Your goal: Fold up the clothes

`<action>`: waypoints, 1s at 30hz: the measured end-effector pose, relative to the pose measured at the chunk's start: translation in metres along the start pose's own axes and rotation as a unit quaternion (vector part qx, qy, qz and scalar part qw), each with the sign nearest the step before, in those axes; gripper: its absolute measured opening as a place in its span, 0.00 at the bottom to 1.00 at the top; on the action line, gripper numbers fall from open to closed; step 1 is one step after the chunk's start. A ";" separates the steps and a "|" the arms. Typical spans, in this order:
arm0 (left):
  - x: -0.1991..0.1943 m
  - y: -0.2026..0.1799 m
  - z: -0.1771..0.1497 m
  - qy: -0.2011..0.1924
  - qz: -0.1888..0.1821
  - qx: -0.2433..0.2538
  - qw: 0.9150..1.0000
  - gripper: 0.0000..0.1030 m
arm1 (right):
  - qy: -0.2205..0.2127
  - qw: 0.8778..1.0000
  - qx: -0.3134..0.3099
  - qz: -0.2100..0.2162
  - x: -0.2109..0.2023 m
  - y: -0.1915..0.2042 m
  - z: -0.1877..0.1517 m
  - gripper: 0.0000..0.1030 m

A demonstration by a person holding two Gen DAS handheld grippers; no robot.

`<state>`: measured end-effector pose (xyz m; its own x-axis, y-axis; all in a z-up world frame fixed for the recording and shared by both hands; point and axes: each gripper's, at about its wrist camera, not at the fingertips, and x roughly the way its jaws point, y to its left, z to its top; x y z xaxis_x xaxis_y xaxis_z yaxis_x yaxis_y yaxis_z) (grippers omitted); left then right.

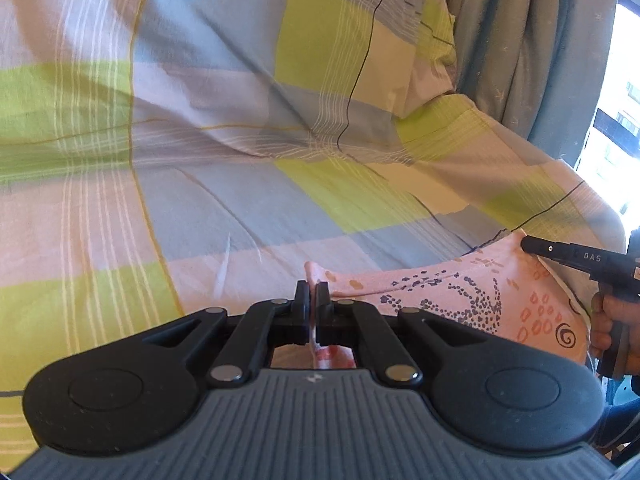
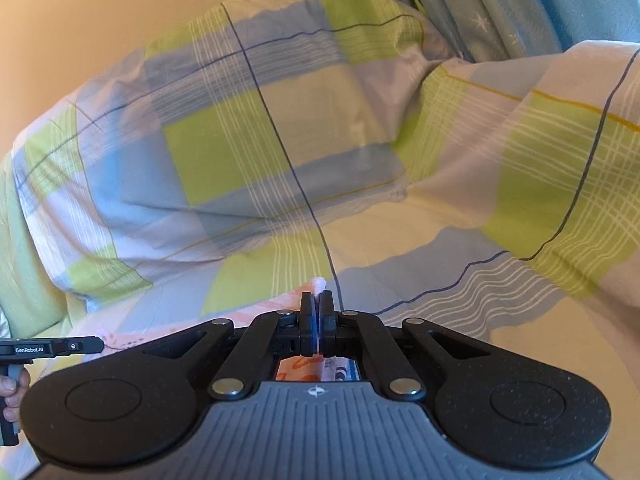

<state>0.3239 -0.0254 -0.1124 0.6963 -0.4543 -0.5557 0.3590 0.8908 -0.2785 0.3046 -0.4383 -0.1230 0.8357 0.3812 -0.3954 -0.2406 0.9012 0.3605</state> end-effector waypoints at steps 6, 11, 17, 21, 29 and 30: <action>0.009 -0.002 -0.002 0.024 0.020 0.002 0.999 0.02 | 0.060 0.998 0.011 -0.021 0.025 -0.014 -0.013 0.00; -0.015 -0.001 0.001 0.023 0.048 -0.006 0.999 0.03 | 0.031 0.997 0.018 -0.074 -0.005 -0.015 -0.002 0.10; -0.062 -0.049 -0.008 0.012 0.044 0.058 0.997 0.03 | 0.000 0.998 -0.034 -0.049 -0.061 0.038 -0.009 0.14; -0.077 -0.113 -0.025 0.028 0.018 0.175 0.984 0.08 | 0.020 0.996 -0.092 0.000 -0.084 0.088 -0.041 0.21; -0.059 -0.149 -0.077 0.109 0.034 0.297 0.948 0.10 | 0.088 0.976 -0.192 0.062 -0.073 0.135 -0.090 0.20; -0.060 -0.143 -0.076 0.108 0.031 0.276 0.955 0.10 | 0.095 0.977 -0.184 0.054 -0.070 0.130 -0.090 0.20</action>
<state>0.1839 -0.1248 -0.0988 0.6044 -0.3360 -0.7224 0.6356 0.7501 0.1829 0.1697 -0.3290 -0.1246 0.6964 0.4787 -0.5347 -0.5137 0.8528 0.0945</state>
